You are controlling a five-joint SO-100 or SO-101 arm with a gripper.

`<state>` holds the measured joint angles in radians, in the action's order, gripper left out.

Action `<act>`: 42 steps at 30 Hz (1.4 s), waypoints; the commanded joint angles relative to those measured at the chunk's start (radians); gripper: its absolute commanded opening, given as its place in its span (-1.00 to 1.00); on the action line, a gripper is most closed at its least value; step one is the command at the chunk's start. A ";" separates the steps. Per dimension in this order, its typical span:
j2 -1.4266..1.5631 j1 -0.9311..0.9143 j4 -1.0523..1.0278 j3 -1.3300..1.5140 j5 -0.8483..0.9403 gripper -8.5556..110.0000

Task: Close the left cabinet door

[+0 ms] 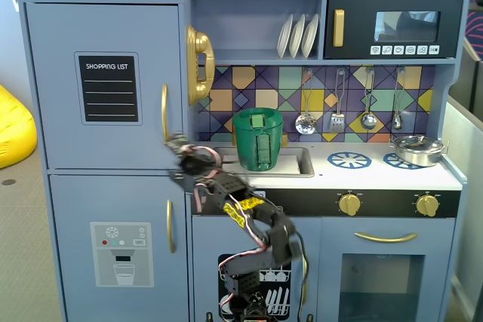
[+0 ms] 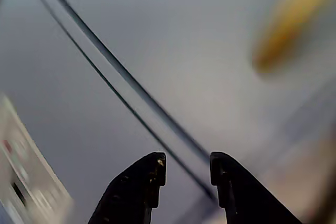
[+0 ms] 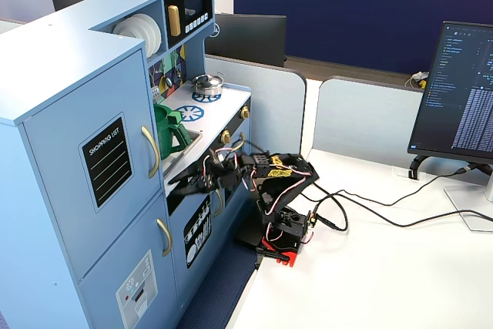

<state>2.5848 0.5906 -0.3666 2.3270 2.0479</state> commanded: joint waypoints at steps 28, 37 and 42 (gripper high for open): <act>0.594 -0.584 -1.167 0.669 -0.529 -0.86; 0.594 -0.581 -1.166 0.669 -0.537 -0.83; 0.594 -0.581 -1.166 0.669 -0.537 -0.83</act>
<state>3.1845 0.0153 -1.3591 2.9882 1.5370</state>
